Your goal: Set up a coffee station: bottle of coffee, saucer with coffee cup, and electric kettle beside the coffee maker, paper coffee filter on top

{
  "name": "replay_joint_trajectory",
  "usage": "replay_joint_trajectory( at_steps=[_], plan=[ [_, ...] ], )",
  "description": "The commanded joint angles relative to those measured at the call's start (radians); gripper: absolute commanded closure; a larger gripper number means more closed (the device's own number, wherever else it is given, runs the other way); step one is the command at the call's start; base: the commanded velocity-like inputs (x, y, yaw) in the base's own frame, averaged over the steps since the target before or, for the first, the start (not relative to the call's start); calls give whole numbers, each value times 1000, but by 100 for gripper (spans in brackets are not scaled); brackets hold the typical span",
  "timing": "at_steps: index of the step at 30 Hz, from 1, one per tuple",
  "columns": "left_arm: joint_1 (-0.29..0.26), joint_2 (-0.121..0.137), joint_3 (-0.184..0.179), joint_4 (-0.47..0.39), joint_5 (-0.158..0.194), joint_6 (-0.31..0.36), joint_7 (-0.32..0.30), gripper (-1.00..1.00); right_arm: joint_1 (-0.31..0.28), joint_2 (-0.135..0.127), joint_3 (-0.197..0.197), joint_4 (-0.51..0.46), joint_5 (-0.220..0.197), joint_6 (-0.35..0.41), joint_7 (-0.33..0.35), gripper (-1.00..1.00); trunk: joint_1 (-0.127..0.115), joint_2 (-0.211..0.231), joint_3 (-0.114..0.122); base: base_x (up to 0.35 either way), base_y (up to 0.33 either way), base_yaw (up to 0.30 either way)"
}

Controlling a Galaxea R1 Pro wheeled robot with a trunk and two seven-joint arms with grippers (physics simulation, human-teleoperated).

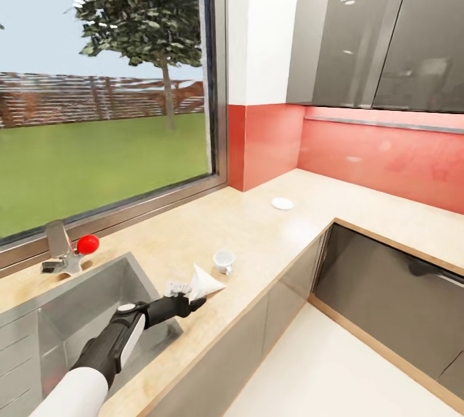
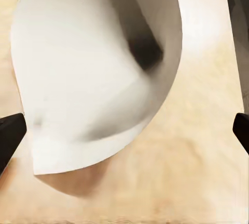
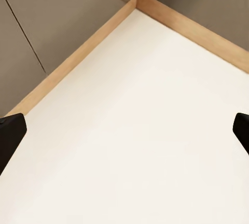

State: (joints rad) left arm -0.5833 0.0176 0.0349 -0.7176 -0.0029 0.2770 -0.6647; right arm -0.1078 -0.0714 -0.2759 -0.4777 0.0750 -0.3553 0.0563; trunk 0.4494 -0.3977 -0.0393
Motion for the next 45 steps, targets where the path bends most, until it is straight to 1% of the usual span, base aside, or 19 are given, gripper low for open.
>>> replay_joint_trajectory(
  at_steps=[1,3,5,8,14,21,26,35,45],
  plan=[
    [3,5,9,-7,1,3,0,-100,-1,7,-2,6,14,0,12,-100,1,-2,-2,0,0,0],
    [3,15,10,-18,0,0,0,-100,-1,8,0,18,15,-1,8,-100,1,-2,-2,0,0,0],
    [3,15,10,-29,0,0,0,-100,-1,8,0,19,15,-1,8,-100,1,-2,-2,0,0,0],
    [2,11,6,-20,-1,-1,-1,-100,-2,8,-4,19,14,-2,5,-100,1,-2,-2,0,0,0],
    [1,10,1,-14,-2,-1,-1,-100,-2,-3,-8,39,13,-4,4,-100,1,-2,-2,0,0,0],
    [0,6,-2,-14,-1,-1,-2,-100,-2,-4,-9,41,13,-4,4,-100,1,-2,-2,3,-1,0],
    [1,4,-11,-13,-1,-1,-1,-100,-1,-5,-13,39,11,-4,-1,-100,1,-2,-2,135,-87,-6],
    [1,5,-13,-13,0,-2,-2,-100,-2,-5,-13,38,11,-4,-3,-100,1,-2,-2,14,-9,-182],
    [1,5,-12,-13,-2,-2,-3,-100,-2,-5,-12,36,11,-5,-3,-100,1,-2,-2,0,0,-20]
  ],
)
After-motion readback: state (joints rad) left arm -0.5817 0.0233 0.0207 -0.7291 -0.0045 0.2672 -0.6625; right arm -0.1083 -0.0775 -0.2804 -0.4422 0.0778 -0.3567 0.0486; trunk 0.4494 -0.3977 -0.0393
